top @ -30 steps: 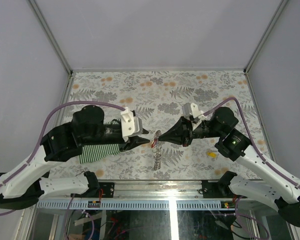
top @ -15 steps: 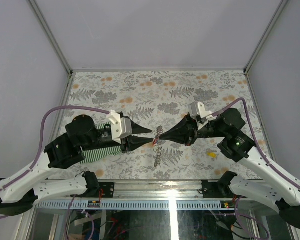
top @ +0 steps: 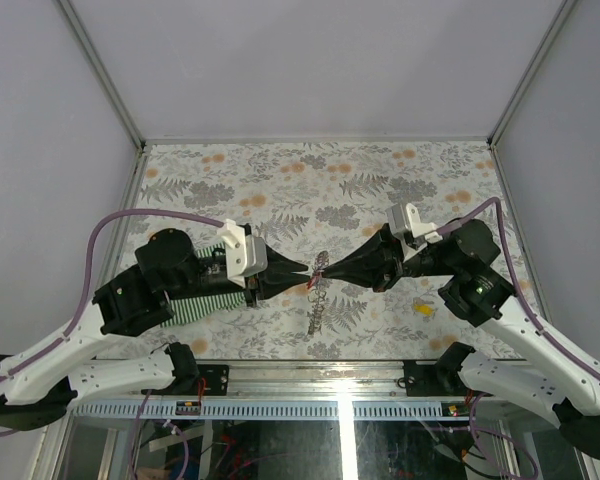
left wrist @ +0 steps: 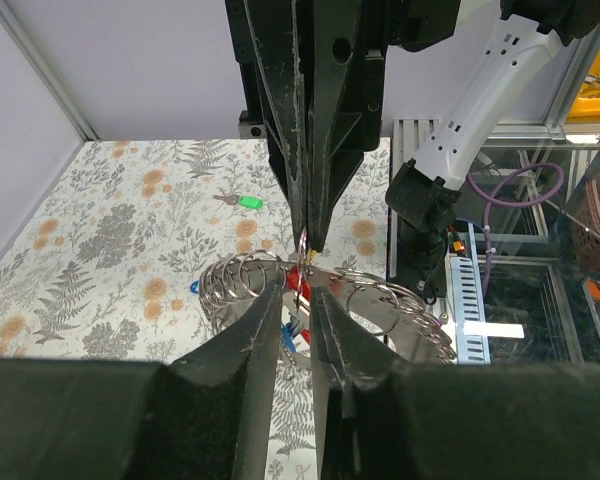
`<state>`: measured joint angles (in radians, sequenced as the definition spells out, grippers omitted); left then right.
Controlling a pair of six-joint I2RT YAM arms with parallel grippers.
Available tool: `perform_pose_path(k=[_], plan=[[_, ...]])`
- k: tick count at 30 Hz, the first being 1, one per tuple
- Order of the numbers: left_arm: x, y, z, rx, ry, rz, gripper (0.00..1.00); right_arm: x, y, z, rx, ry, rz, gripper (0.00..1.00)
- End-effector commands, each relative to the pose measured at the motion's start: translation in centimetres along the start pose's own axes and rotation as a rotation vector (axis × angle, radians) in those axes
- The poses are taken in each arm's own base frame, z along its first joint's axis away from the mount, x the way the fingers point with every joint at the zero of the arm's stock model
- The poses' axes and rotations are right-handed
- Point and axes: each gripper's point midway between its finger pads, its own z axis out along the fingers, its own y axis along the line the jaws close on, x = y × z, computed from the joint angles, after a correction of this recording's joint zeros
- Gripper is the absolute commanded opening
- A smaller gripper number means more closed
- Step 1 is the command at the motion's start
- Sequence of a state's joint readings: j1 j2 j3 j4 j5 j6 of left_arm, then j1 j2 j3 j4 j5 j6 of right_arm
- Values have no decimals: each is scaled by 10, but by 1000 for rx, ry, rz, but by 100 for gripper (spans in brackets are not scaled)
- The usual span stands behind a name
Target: Put the keys on the keyring
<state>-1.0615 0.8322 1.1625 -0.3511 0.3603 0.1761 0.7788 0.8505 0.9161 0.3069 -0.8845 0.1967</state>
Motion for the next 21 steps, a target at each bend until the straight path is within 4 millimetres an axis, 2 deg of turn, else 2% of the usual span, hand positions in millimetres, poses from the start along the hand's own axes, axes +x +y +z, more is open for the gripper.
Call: perform_pose_path(k=[1, 6, 14, 21], plan=[[-17, -4, 2, 21, -61, 16, 19, -46, 15, -2, -33, -110, -117, 0], [-15, -3, 3, 22, -54, 17, 17, -47, 16, -1, -37, -113, -117, 0], [-20, -2, 4, 23, -67, 29, 0, -46, 15, -2, -28, -114, -118, 0], [-20, -2, 4, 19, -69, 30, 0, -57, 17, -5, -10, -149, -142, 0]])
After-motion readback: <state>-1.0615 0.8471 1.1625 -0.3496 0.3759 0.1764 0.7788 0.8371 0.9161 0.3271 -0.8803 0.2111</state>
